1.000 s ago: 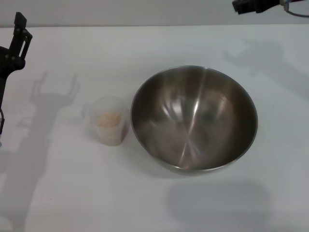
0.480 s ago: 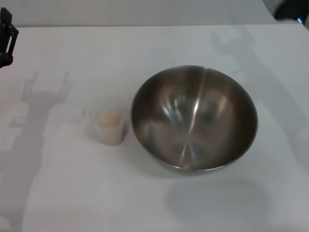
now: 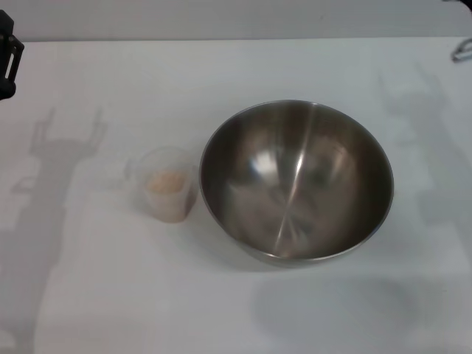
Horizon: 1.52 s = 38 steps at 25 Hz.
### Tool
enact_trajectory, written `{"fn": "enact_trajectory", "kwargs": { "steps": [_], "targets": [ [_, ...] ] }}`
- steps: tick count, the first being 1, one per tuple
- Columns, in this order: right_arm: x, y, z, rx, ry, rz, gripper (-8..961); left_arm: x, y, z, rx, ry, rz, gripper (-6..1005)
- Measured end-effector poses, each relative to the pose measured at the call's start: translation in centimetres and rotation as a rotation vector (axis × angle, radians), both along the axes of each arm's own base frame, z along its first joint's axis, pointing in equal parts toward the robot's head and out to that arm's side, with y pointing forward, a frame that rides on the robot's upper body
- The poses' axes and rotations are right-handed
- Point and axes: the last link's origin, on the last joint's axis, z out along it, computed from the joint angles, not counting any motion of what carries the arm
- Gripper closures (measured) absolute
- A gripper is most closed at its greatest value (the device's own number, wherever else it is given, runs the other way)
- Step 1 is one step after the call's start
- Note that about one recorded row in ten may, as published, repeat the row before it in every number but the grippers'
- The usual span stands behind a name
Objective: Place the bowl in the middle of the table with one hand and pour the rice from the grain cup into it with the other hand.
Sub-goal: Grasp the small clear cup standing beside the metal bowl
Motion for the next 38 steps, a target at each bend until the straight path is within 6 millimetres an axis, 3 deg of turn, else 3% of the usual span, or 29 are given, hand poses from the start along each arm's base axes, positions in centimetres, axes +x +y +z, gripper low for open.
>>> {"fn": "enact_trajectory", "kwargs": {
  "steps": [2, 6, 7, 12, 21, 30, 38],
  "targets": [
    [2.5, -1.3, 0.1, -0.025, 0.057, -0.010, 220, -0.2, -0.2, 0.0, -0.001, -0.003, 0.006, 200],
    [4.5, -2.4, 0.2, -0.055, 0.099, -0.032, 220, -0.3, -0.3, 0.0, -0.002, -0.007, 0.010, 200],
    [5.9, -3.1, 0.3, -0.068, 0.111, -0.063, 220, -0.3, -0.4, -0.1, -0.005, -0.007, 0.010, 200],
    [7.7, -4.1, 0.3, -0.074, 0.098, -0.122, 220, -0.2, -0.5, -0.3, -0.013, -0.005, 0.005, 200],
    [9.0, -4.7, 0.9, -0.049, 0.095, -0.169, 220, -0.5, -2.0, -1.1, -0.047, 0.012, -0.008, 199],
    [11.1, -5.1, 2.8, 0.037, 0.151, -0.257, 220, -2.4, -7.3, -3.7, -0.186, 0.083, 0.018, 199],
    [11.2, -4.2, 3.6, 0.051, 0.187, -0.259, 220, -3.2, -8.4, -5.4, -0.289, 0.099, 0.071, 199]
  ]
}}
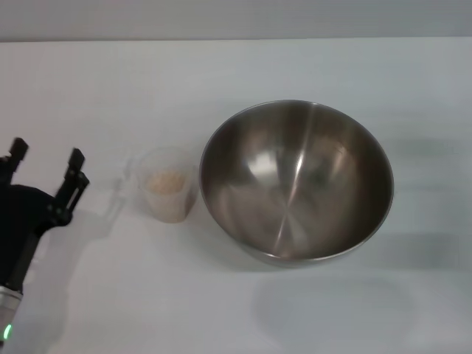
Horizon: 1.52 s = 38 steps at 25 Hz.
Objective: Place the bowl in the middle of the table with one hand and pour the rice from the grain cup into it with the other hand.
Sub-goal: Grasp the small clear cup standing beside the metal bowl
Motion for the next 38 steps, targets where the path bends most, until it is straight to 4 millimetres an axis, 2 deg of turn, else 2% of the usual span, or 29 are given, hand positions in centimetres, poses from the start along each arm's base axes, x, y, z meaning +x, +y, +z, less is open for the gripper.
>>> {"fn": "enact_trajectory", "kwargs": {
  "steps": [10, 14, 38],
  "targets": [
    [-0.5, 0.7, 0.3, 0.011, -0.007, 0.011, 220, -0.1, -0.9, -2.1, -0.128, 0.073, -0.014, 200],
    [-0.5, 0.8, 0.3, 0.012, -0.008, 0.012, 220, 0.0, -0.3, -2.8, -0.158, 0.104, -0.001, 200],
    [-0.5, 0.8, 0.3, 0.014, -0.009, 0.012, 220, -0.2, 2.6, -3.3, -0.205, 0.169, 0.027, 200]
  ]
}}
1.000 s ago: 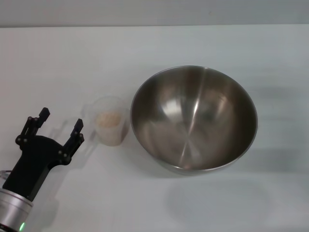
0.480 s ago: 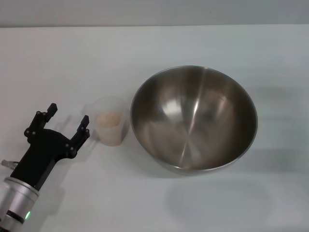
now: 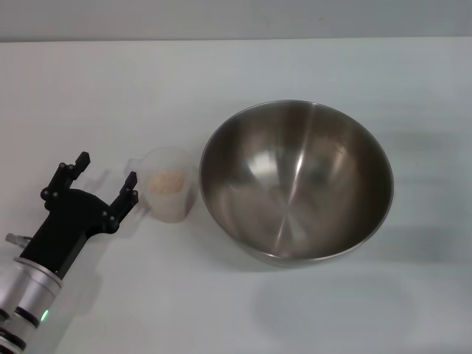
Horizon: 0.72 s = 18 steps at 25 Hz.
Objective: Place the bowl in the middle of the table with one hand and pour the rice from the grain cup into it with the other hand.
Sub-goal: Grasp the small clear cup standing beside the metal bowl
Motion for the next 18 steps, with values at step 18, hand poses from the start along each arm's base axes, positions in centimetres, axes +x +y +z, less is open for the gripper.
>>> {"fn": "enact_trajectory", "kwargs": {
  "steps": [18],
  "targets": [
    [-0.2, 0.5, -0.1, -0.009, 0.001, 0.002, 220, 0.2, 1.4, -0.2, -0.016, 0.020, 0.011, 200]
  ]
}}
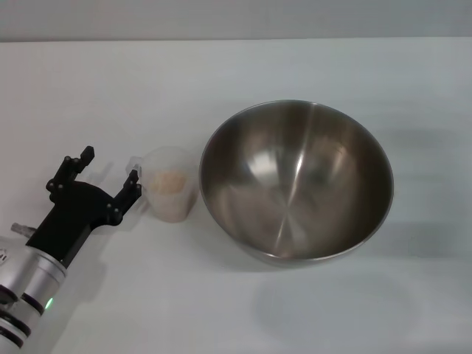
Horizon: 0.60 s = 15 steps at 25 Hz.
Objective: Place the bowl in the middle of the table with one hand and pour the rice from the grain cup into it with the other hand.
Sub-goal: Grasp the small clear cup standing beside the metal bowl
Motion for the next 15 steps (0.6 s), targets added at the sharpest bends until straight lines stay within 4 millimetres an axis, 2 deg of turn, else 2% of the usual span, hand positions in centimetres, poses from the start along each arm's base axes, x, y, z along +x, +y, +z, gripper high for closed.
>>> {"fn": "enact_trajectory", "kwargs": {
  "steps": [9, 15],
  "targets": [
    [-0.09, 0.31, -0.09, -0.007, 0.001, -0.002, 220, 0.08, 0.57, 0.02, -0.001, 0.008, 0.001, 199],
    [-0.20, 0.47, -0.10, -0.009, 0.002, 0.000, 220, -0.08, 0.88, 0.04, -0.003, 0.011, 0.016, 276]
  ]
}}
